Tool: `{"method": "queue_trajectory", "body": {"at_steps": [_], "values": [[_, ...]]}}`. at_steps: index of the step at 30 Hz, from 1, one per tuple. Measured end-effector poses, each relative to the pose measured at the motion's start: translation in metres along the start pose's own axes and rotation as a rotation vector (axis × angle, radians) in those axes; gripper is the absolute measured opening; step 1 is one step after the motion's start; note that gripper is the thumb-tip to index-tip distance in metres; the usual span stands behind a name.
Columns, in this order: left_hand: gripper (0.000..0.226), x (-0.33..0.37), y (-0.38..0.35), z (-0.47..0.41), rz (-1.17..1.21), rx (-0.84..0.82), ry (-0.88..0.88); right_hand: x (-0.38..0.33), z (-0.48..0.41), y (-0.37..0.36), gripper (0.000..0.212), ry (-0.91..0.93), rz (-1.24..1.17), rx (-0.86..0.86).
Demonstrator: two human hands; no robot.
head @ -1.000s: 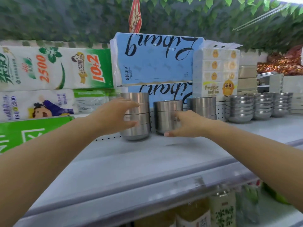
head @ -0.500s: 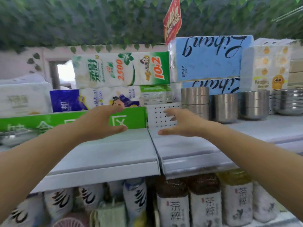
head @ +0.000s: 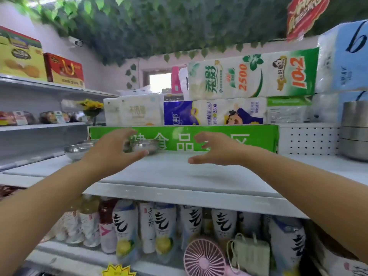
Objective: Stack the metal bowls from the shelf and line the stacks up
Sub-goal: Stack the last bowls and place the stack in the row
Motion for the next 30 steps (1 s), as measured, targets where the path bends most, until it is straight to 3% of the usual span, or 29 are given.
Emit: {"method": "queue_trajectory", "body": {"at_steps": [7, 11, 13, 16, 20, 24, 30], "values": [[0.066, -0.097, 0.013, -0.005, -0.017, 0.029, 0.132, -0.065, -0.089, -0.059, 0.089, 0.104, 0.084, -0.101], [0.077, -0.147, 0.015, -0.026, 0.036, 0.087, 0.243, -0.085, -0.144, -0.089, 0.081, 0.071, 0.197, -0.133], [0.080, -0.168, 0.012, -0.040, 0.061, 0.119, 0.296, -0.083, -0.176, -0.101, 0.090, -0.009, 0.176, -0.109], [0.082, -0.199, 0.007, -0.058, 0.009, 0.153, 0.386, -0.069, -0.216, -0.119, 0.124, -0.177, 0.068, -0.056], [0.114, -0.252, -0.021, -0.065, -0.005, 0.057, 0.565, -0.051, -0.245, -0.145, 0.149, -0.336, 0.069, -0.011], [0.119, -0.272, -0.031, -0.069, 0.062, 0.100, 0.583, -0.048, -0.250, -0.151, 0.135, -0.342, -0.083, 0.202], [0.122, -0.288, -0.032, -0.067, 0.299, 0.177, 0.608, -0.037, -0.247, -0.148, 0.125, -0.302, -0.355, 0.341]]}}
Point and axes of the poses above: each hand's wrist, its own z-axis away from the middle knuckle, its own y-axis out of the back of the hand, x = y × z, the point moved 10 cm from there along -z, towards the middle knuckle, and after that the axes turned 3 degrees about -x, right-handed, at the moved point
